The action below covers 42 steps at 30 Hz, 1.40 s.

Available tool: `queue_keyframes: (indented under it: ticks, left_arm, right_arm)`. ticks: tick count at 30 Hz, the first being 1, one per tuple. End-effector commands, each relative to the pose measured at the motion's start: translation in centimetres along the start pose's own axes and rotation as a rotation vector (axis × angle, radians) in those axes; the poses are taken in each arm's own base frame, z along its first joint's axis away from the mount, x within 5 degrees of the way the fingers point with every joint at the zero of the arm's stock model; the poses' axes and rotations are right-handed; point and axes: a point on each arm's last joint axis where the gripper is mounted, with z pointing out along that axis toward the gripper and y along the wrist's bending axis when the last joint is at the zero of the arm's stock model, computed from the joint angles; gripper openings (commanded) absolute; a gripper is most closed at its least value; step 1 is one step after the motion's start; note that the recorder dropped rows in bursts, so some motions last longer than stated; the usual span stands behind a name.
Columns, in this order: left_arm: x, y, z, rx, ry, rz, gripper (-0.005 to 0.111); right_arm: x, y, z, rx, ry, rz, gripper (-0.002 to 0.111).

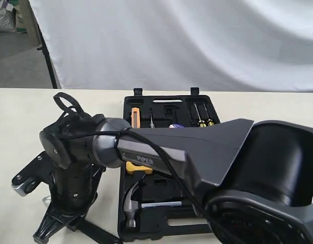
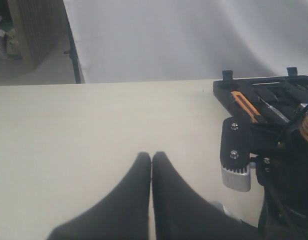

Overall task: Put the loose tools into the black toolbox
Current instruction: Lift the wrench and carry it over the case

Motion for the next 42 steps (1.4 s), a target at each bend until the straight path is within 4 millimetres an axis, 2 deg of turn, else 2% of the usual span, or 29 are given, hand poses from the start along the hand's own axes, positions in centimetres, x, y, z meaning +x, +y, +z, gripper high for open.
queue_keyframes:
  ticks: [1, 2, 3, 5, 8, 10, 12, 14, 17, 20, 21, 25, 30, 32, 42]
  left_arm:
    - [0.1, 0.0, 0.0, -0.003, 0.001, -0.010, 0.001]
    - [0.1, 0.0, 0.0, -0.003, 0.001, -0.010, 0.001]
    - [0.1, 0.0, 0.0, -0.003, 0.001, -0.010, 0.001]
    - [0.1, 0.0, 0.0, -0.003, 0.001, -0.010, 0.001]
    - [0.1, 0.0, 0.0, -0.002, 0.001, -0.014, 0.001]
    - [0.1, 0.0, 0.0, -0.002, 0.001, -0.014, 0.001]
    - [0.1, 0.0, 0.0, -0.002, 0.001, -0.014, 0.001]
    - [0.1, 0.0, 0.0, -0.002, 0.001, -0.014, 0.001]
    - [0.1, 0.0, 0.0, -0.002, 0.001, -0.014, 0.001]
    - [0.1, 0.0, 0.0, -0.003, 0.001, -0.011, 0.001]
    - [0.1, 0.0, 0.0, -0.003, 0.001, -0.011, 0.001]
    - [0.1, 0.0, 0.0, -0.003, 0.001, -0.011, 0.001]
    - [0.1, 0.0, 0.0, -0.003, 0.001, -0.011, 0.001]
    - [0.1, 0.0, 0.0, -0.003, 0.001, -0.011, 0.001]
    - [0.1, 0.0, 0.0, -0.003, 0.001, -0.011, 0.001]
  right_arm:
    - [-0.7, 0.0, -3.7, 0.019, -0.108, -0.065, 0.000]
    - [-0.7, 0.0, -4.7, 0.023, -0.127, -0.071, 0.000]
    - [-0.8, 0.1, -6.9, 0.036, -0.163, -0.093, 0.000]
    - [-0.6, 0.3, -9.5, 0.049, -0.193, -0.114, 0.000]
    - [0.3, 0.3, -12.8, 0.088, -0.177, -0.153, 0.000]
    - [1.5, -0.5, -14.8, 0.147, -0.118, -0.175, 0.000]
    - [2.4, -1.9, -15.7, 0.135, -0.085, -0.180, 0.000]
    - [3.6, -4.0, -15.4, 0.118, -0.060, -0.184, 0.000]
    - [6.6, -6.7, -13.9, 0.069, 0.022, -0.195, 0.000]
    - [9.8, -9.4, -13.1, 0.060, 0.075, -0.150, 0.000]
    - [11.7, -11.0, -12.8, 0.081, 0.056, -0.149, 0.000]
    - [16.2, -14.2, -12.0, 0.095, 0.055, -0.161, 0.000]
    - [16.1, -15.4, -10.5, 0.122, 0.016, -0.213, 0.000]
    - [16.3, -15.4, -9.5, 0.091, 0.049, -0.232, 0.000]
    - [16.7, -14.9, -7.5, 0.089, 0.087, -0.323, 0.000]
